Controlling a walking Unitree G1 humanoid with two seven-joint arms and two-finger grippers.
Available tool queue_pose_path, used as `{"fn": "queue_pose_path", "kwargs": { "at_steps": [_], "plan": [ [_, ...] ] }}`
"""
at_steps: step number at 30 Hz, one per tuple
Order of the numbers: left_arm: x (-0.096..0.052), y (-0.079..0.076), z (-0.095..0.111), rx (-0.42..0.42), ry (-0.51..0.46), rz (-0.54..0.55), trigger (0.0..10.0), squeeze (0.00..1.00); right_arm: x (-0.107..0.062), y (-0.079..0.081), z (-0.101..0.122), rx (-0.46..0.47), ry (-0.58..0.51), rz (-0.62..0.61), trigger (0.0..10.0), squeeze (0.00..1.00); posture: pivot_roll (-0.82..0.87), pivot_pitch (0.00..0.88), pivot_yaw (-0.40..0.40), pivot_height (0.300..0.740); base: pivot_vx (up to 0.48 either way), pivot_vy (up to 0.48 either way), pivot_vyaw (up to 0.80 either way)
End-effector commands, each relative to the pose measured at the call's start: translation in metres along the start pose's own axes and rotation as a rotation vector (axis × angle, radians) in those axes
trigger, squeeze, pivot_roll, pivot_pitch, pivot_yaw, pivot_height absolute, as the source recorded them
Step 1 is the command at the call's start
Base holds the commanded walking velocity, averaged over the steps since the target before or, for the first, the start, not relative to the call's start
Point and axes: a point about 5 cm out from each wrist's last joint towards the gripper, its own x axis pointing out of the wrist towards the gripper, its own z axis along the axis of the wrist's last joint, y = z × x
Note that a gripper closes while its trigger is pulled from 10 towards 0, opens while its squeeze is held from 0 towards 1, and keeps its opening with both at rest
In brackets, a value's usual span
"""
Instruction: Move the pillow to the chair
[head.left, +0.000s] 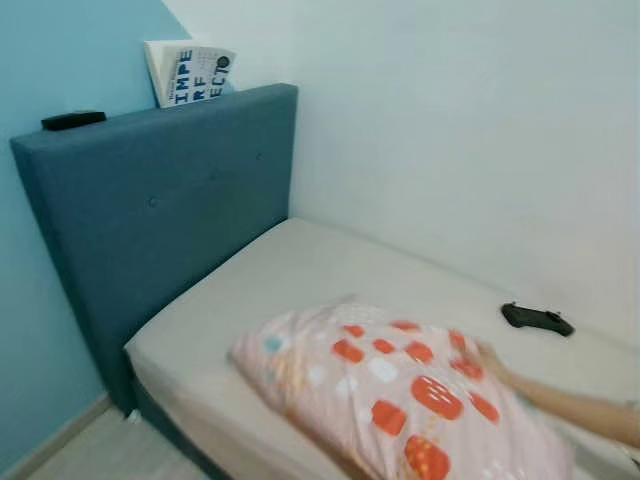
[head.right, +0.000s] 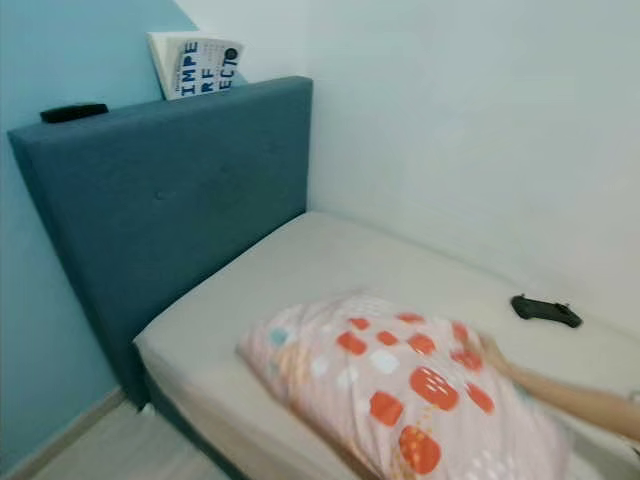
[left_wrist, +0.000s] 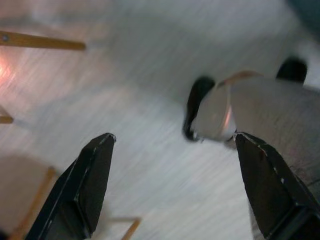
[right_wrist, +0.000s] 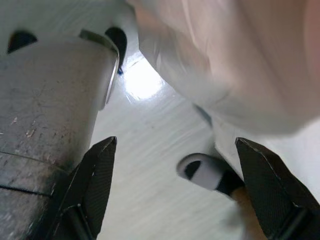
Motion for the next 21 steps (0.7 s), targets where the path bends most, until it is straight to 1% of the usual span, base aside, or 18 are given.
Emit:
{"fn": "queue_pose_path", "kwargs": {
  "at_steps": [1, 16, 19, 20, 21],
  "plan": [
    [-0.0005, -0.0114, -0.005, 0.014, 0.02, -0.042, 10.0, 0.0, 0.0008, 0.0063, -0.0081, 0.005, 0.029, 0.027, 10.0, 0.0, 0.11, 0.052, -0.093, 0.722, 0.0, 0.0, -0.78],
    [-0.0001, -0.0135, -0.0023, 0.024, 0.017, -0.049, 10.0, 0.0, 0.0005, 0.004, -0.0098, -0.005, 0.028, 0.024, 10.0, 0.0, 0.12, 0.046, -0.096, 0.722, 0.0, 0.0, -0.78],
    [0.0001, -0.0141, -0.0016, 0.026, 0.017, -0.05, 10.0, 0.0, 0.0004, 0.0033, -0.0071, 0.004, 0.008, 0.025, 10.0, 0.0, 0.12, 0.043, -0.098, 0.722, 0.0, 0.0, -0.78],
    [0.0001, -0.0143, -0.0013, 0.026, 0.016, -0.05, 10.0, 0.0, 0.0004, 0.0033, -0.0054, 0.017, -0.006, 0.027, 10.0, 0.0, 0.12, 0.043, -0.099, 0.722, 0.0, 0.0, -0.78],
    [0.0002, -0.0144, -0.0009, 0.027, 0.015, -0.051, 10.0, 0.0, 0.0004, 0.0043, -0.0007, 0.051, -0.036, 0.038, 10.0, 0.0, 0.12, 0.039, -0.097, 0.722, 0.0, 0.0, -0.78]
  ]
}}
